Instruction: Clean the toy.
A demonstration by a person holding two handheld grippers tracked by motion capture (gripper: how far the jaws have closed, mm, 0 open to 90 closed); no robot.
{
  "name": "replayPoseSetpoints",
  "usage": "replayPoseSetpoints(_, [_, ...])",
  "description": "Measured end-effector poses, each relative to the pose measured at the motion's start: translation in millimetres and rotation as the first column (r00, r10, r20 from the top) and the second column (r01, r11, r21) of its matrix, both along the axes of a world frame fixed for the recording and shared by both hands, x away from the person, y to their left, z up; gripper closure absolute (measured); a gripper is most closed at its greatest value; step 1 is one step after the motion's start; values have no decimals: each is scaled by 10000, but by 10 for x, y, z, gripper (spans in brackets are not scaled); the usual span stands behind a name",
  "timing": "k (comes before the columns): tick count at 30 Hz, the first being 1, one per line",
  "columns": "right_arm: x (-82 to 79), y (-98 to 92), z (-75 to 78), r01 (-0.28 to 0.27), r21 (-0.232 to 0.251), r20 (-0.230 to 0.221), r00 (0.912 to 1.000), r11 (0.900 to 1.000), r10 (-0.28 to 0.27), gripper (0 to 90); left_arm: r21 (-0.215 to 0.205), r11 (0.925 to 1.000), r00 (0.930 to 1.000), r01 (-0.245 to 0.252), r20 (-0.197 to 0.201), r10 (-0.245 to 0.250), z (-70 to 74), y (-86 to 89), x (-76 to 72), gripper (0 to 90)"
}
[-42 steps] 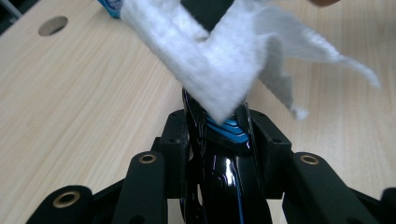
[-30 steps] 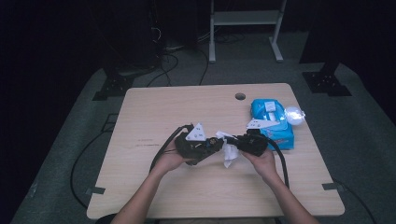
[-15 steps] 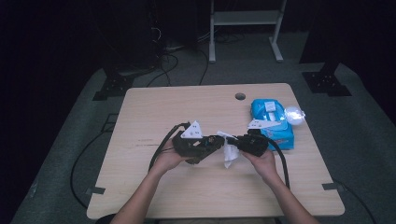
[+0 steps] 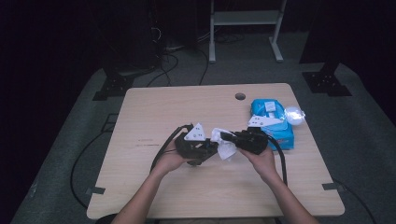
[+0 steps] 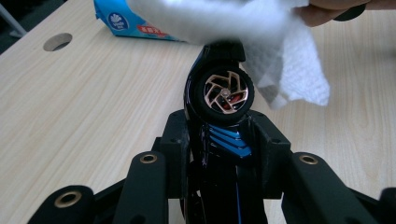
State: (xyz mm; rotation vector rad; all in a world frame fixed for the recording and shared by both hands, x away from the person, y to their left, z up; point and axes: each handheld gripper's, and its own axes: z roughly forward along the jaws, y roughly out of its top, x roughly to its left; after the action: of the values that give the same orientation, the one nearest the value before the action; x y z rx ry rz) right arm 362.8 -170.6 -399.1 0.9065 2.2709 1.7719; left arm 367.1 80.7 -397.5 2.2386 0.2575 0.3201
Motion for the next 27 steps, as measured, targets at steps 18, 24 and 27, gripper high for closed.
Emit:
replayPoseSetpoints(18, [76,-69,-193,330,49,-729,9968,9994,-326,859,-429,9987,9995,-279,-141,273,5,76,35,629])
replayPoseSetpoints(24, [73,-90,-155,315,126,-581,9978,9994,-308,860,-626,9977,9996,-249,-150,240,31,80,30,629])
replayPoseSetpoints(27, [97,-88,-253,373,49,-884,9954,9993,-367,860,-669,9974,9996,-277,-126,269,45,96,30,630])
